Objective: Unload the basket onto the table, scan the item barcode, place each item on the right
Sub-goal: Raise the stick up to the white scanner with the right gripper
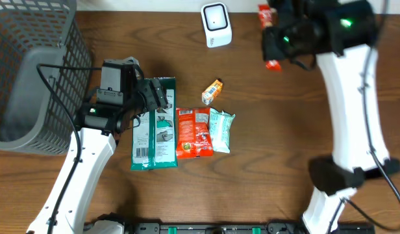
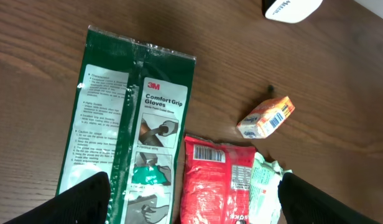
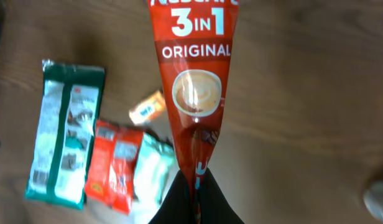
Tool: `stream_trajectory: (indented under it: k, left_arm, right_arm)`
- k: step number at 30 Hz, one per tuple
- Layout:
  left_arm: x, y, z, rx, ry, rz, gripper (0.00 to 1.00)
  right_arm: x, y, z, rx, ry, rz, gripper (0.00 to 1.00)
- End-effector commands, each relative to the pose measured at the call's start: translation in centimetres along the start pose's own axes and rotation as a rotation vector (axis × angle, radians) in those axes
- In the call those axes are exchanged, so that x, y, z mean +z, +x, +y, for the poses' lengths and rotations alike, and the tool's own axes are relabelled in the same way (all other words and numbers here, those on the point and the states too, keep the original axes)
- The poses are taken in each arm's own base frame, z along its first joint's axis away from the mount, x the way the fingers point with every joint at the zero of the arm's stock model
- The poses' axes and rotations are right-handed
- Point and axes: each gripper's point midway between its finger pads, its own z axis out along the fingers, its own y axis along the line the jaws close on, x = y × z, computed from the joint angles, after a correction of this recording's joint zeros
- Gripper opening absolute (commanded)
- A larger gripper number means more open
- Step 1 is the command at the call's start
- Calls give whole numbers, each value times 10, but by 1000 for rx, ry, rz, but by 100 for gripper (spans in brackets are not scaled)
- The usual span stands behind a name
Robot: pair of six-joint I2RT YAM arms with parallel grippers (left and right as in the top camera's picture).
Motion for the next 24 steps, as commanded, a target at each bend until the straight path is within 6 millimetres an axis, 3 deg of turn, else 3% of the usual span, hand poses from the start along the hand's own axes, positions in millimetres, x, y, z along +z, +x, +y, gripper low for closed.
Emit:
stream_trajectory:
  k: [1,7,17,24]
  left_arm:
    - [-1,-3,0,15,-1,-8,86]
    - [-1,-3,0,15,-1,-8,86]
    - [-1,-3,0,15,-1,-8,87]
    - [-1,-3,0,15,-1,-8,87]
  right_arm:
    - [47,-21,7,-54,-12,-11,1]
    - [130,-54,9,-79,-19,-69,1]
    - [255,-74,16,-97,-36,-153,1]
    - [300,-79,15,-88,-19,-206,1]
